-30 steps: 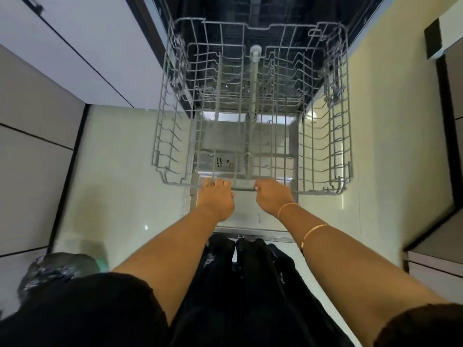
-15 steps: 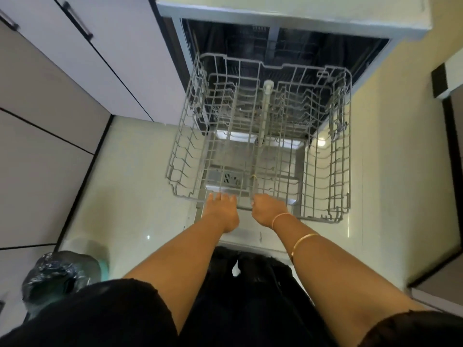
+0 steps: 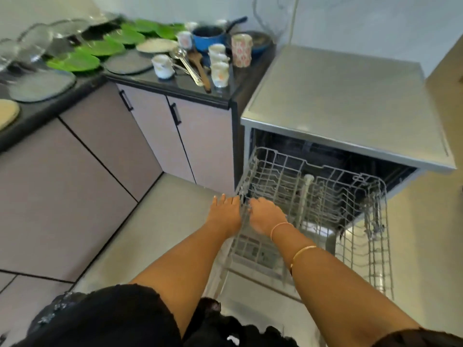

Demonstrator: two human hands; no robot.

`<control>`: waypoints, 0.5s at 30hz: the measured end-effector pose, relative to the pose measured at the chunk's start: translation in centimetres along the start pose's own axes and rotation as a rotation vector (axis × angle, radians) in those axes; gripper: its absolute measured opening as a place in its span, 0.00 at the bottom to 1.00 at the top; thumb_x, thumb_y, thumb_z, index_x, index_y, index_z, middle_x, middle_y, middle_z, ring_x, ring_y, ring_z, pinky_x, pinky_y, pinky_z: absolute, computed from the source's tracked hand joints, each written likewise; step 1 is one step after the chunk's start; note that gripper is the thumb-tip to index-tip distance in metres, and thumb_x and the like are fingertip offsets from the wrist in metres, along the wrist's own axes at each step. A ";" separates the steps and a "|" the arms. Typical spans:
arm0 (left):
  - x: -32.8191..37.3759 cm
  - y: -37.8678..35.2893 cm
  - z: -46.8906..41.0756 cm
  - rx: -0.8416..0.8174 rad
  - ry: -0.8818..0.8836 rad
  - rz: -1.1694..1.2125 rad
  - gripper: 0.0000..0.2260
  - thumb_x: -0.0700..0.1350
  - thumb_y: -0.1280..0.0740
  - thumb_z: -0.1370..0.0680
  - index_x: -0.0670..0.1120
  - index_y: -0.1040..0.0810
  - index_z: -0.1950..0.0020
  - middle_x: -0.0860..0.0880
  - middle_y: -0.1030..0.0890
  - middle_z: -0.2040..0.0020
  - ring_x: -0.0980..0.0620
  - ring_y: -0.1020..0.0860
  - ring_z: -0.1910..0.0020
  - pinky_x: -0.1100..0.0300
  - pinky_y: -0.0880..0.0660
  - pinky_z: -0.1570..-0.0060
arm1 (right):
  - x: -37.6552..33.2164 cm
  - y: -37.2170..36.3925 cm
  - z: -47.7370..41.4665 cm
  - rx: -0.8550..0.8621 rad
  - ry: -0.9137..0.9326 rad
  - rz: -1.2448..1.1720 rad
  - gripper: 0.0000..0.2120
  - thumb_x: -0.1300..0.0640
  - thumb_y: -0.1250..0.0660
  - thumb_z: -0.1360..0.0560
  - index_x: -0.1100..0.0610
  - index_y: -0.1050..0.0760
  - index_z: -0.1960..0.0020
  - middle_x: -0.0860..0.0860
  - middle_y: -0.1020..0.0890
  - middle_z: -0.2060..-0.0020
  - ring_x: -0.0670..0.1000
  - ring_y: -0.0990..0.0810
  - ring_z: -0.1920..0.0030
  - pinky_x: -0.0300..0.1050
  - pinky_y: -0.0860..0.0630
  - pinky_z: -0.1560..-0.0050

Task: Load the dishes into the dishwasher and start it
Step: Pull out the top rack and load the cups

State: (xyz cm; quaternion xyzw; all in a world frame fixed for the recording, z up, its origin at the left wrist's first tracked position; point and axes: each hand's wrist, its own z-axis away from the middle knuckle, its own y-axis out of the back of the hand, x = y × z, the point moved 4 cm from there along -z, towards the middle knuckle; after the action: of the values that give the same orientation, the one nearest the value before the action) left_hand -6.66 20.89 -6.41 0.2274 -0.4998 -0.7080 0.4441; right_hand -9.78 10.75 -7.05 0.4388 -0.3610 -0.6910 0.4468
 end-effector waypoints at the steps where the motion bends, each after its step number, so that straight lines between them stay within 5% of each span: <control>1: -1.0 0.7 -0.3 0.017 -0.001 0.006 0.27 0.41 0.44 0.21 0.41 0.50 0.24 0.42 0.42 0.25 0.42 0.48 0.24 0.46 0.53 0.26 | -1.1 0.5 -0.9 0.038 0.004 -0.002 0.17 0.55 0.48 0.19 0.59 0.35 0.32 0.58 0.29 0.36 0.60 0.30 0.36 0.55 0.31 0.38; 15: -22.1 16.2 -7.7 0.217 -0.149 0.016 0.25 0.39 0.46 0.21 0.41 0.47 0.24 0.41 0.41 0.25 0.42 0.48 0.24 0.47 0.55 0.26 | -18.6 8.4 -15.0 0.485 -0.154 -0.232 0.16 0.56 0.46 0.20 0.61 0.30 0.37 0.60 0.27 0.40 0.60 0.28 0.41 0.50 0.31 0.42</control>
State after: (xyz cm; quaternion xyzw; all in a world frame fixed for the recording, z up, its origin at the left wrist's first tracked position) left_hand 16.83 34.23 2.58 0.2167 -0.6069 -0.6612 0.3842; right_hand 10.72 23.68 0.37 0.5176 -0.4962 -0.6623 0.2176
